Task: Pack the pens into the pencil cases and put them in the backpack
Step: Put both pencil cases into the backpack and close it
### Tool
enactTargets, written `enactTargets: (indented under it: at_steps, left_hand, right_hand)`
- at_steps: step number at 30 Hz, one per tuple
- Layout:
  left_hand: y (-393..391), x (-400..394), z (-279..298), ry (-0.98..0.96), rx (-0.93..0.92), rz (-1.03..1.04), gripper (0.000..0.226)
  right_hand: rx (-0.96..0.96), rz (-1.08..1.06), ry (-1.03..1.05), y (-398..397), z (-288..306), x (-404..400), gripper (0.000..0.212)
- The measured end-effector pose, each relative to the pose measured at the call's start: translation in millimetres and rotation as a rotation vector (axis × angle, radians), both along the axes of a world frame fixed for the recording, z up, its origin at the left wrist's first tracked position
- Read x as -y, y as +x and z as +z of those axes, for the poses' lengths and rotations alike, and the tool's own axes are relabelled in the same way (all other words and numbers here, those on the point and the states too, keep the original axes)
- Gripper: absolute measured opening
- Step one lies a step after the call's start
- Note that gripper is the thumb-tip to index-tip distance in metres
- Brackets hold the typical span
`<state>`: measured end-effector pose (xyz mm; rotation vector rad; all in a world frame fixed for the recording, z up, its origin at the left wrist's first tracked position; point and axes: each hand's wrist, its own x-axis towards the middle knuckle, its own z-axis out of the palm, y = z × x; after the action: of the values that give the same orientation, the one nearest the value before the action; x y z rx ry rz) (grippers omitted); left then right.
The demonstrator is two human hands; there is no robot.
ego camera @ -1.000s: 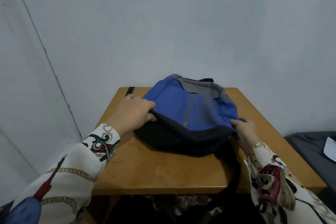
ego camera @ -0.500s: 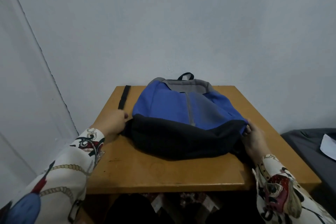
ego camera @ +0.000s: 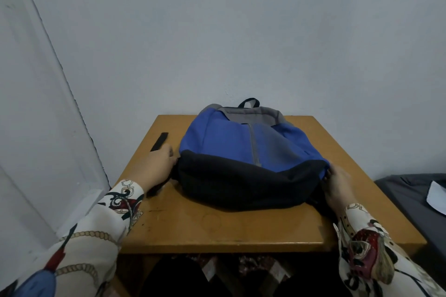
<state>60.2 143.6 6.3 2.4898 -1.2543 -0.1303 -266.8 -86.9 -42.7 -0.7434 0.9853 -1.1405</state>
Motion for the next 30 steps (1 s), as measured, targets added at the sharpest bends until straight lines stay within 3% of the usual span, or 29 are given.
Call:
enactTargets:
  at_steps: [2, 5, 7, 10, 13, 18, 21, 24, 26, 28, 30]
  left_hand:
    - [-1.0, 5.7, 6.9, 0.007, -0.127, 0.082, 0.033]
    - [5.6, 8.3, 14.2, 0.178, -0.006, 0.144, 0.062]
    - [13.4, 10.0, 15.8, 0.114, -0.004, 0.142, 0.069]
    - [12.4, 17.5, 22.6, -0.117, -0.201, 0.089, 0.068]
    - [11.1, 29.3, 23.9, -0.172, -0.442, 0.048, 0.071]
    - [22.1, 50.8, 16.5, -0.226, -0.788, 0.006, 0.122]
    - [12.6, 64.3, 16.9, -0.281, -0.914, 0.024, 0.113]
    - [10.9, 74.6, 12.2, -0.225, -0.907, 0.019, 0.13]
    - [9.6, 80.6, 12.3, -0.21, -0.928, 0.022, 0.117]
    - [5.8, 86.6, 15.4, -0.207, -0.969, 0.019, 0.088]
    - [4.7, 93.2, 15.4, -0.182, -1.007, 0.005, 0.081]
  right_hand:
    - [0.024, 0.007, 0.005, 0.1, 2.7, -4.7, 0.031]
    - [-0.026, 0.045, -0.013, -2.3, 0.3, 0.2, 0.029]
    - [-0.092, 0.049, -0.03, -4.2, -0.7, 1.6, 0.026]
    - [-0.116, 0.187, 0.0, -5.6, 5.7, 2.9, 0.04]
    - [-0.176, 0.245, 0.072, -7.4, 16.2, 8.0, 0.046]
    - [-0.206, 0.417, 0.161, -9.7, 40.8, 22.6, 0.061]
    - [-0.244, 0.502, 0.164, 1.3, 54.2, 27.4, 0.057]
    - [-0.284, 0.571, 0.108, 17.3, 62.3, 29.5, 0.051]
    - [-0.31, 0.613, 0.081, 25.7, 62.9, 32.2, 0.05]
    - [-0.335, 0.665, 0.076, 32.4, 61.4, 39.2, 0.06]
    - [-0.374, 0.711, 0.055, 38.9, 62.9, 45.1, 0.089]
